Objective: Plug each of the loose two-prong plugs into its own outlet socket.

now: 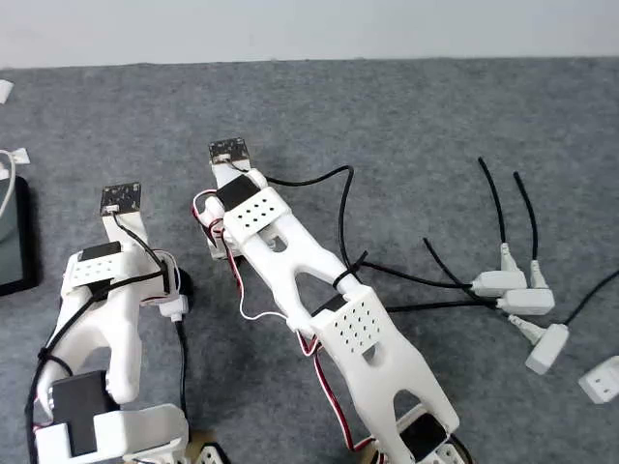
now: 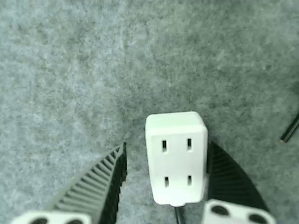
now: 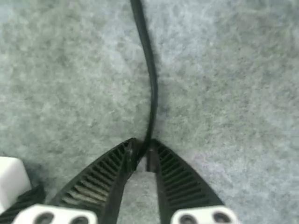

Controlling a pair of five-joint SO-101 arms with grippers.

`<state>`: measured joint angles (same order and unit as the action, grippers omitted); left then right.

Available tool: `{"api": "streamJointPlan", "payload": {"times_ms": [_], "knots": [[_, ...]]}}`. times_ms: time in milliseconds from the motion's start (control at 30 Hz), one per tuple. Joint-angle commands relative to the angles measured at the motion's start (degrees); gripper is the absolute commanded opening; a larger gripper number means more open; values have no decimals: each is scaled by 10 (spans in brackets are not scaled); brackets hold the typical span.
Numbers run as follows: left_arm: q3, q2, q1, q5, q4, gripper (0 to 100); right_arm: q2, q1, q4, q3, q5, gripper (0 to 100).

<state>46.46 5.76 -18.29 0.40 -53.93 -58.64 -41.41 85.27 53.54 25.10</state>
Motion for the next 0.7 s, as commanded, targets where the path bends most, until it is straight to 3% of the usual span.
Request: {"api": "streamJointPlan", "payload": {"times_ms": [0,267,433,533,667], "knots": [[-29,3,-2,-10,11,250,4,-4,34,5,-9,6],[-12,6,55,-10,14,212,91,3,181,42,-40,8],[-13,4,85,-10,15,58,235,47,177,-91,-62,8],[-13,4,86,-8,15,42,337,82,175,-185,-84,8],[-10,5,94,60,11,37,474,128,175,-303,-136,8]]}}
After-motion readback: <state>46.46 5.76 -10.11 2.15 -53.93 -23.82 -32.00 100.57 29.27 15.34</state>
